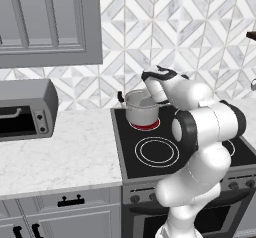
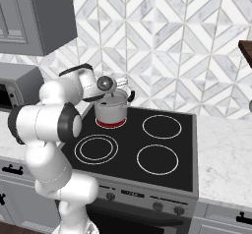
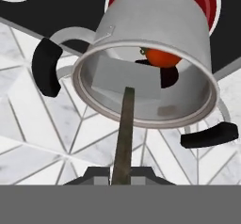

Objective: Put the tomato and avocado in the pot. Retrieve the spatula and lightly stir the vegetables in the pot.

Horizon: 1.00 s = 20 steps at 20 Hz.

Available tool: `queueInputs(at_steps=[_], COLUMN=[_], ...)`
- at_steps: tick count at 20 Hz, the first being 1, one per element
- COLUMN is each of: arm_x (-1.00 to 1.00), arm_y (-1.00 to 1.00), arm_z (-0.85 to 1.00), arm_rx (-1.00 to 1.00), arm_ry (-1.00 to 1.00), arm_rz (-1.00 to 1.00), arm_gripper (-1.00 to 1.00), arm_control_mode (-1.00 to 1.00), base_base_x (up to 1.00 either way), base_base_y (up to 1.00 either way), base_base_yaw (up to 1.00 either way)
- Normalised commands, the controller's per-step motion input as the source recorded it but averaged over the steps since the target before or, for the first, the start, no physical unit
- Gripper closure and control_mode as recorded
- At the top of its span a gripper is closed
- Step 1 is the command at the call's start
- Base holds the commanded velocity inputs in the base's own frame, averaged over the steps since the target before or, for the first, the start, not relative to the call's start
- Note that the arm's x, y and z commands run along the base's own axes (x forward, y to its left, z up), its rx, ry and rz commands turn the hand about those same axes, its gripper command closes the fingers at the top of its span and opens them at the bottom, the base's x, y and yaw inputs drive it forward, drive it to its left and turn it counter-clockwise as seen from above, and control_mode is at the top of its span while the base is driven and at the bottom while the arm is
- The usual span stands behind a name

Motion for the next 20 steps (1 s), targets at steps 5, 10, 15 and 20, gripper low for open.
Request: queueInputs(at_steps=[5,10,15,20], arm_x=[0.04,-0.02,0.0,0.05], arm_y=[0.0,0.0,0.0,0.08], arm_z=[0.29,0.4,0.37,-0.04], arm_rx=[0.02,0.05,0.09,0.11], arm_ry=[0.06,0.02,-0.01,0.0], arm_rz=[0.0,0.0,0.0,0.0], arm_gripper=[1.0,1.0,1.0,1.0], arm_control_mode=[-1.0,-1.0,-1.0,-1.0], base_base_x=[0.0,0.0,0.0,0.0], base_base_y=[0.0,0.0,0.0,0.0], base_base_yaw=[0.0,0.0,0.0,0.0])
